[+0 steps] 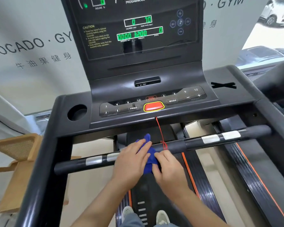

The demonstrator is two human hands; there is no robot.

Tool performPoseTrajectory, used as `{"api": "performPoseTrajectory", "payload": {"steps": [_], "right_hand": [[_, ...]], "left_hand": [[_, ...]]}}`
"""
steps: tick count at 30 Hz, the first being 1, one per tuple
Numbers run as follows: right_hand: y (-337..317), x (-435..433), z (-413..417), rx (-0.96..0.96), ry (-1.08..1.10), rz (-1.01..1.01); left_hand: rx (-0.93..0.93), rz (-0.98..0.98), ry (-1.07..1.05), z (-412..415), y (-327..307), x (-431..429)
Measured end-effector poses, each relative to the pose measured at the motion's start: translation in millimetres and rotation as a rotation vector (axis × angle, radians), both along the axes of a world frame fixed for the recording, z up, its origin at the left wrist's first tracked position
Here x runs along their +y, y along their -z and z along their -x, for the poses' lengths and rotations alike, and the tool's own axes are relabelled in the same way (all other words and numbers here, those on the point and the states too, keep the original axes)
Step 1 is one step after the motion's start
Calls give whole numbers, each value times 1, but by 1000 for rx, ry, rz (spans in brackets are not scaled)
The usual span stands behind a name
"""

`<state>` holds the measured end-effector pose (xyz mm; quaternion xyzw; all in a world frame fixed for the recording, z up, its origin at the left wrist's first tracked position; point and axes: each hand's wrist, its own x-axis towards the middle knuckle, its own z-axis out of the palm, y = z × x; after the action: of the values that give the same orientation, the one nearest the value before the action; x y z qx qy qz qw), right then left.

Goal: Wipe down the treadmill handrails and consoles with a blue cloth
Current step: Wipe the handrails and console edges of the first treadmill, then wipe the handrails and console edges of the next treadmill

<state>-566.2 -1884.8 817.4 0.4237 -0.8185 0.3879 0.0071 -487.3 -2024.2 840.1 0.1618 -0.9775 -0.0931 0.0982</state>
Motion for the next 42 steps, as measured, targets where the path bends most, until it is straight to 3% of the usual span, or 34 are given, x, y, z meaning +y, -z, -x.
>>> {"api": "performPoseTrajectory", "payload": {"steps": [6,10,13,16,19,22,25,28,38,40,42], "right_hand": [[-18,-5,1,-57,-138,-77],[-9,30,18,-138,48,-190],[-4,45,22,-405,188,-116],[-14,48,23,-940,455,223],[-27,61,13,-1264,604,346],[-42,78,-4,-1286,609,308],[-61,95,-19,-1309,619,380],[-84,118,-39,-1345,602,512],[-120,246,-93,-1235,712,749],[-124,272,-110,-1185,625,709],[-127,299,-126,-1041,558,485]], "left_hand": [[115,-106,-209,-18,-3,-1],[55,43,-68,22,-3,41],[47,-53,74,33,-6,60],[-78,-321,216,17,-9,66],[-183,-880,19,-8,-1,72],[-28,-1226,-110,-20,-1,75],[-114,-1378,69,-25,-11,85],[-171,-1353,228,-29,-26,108],[-39,-1271,331,-9,-67,202],[-24,-1264,422,-9,-78,226],[-15,-1242,555,-13,-91,254]]}}
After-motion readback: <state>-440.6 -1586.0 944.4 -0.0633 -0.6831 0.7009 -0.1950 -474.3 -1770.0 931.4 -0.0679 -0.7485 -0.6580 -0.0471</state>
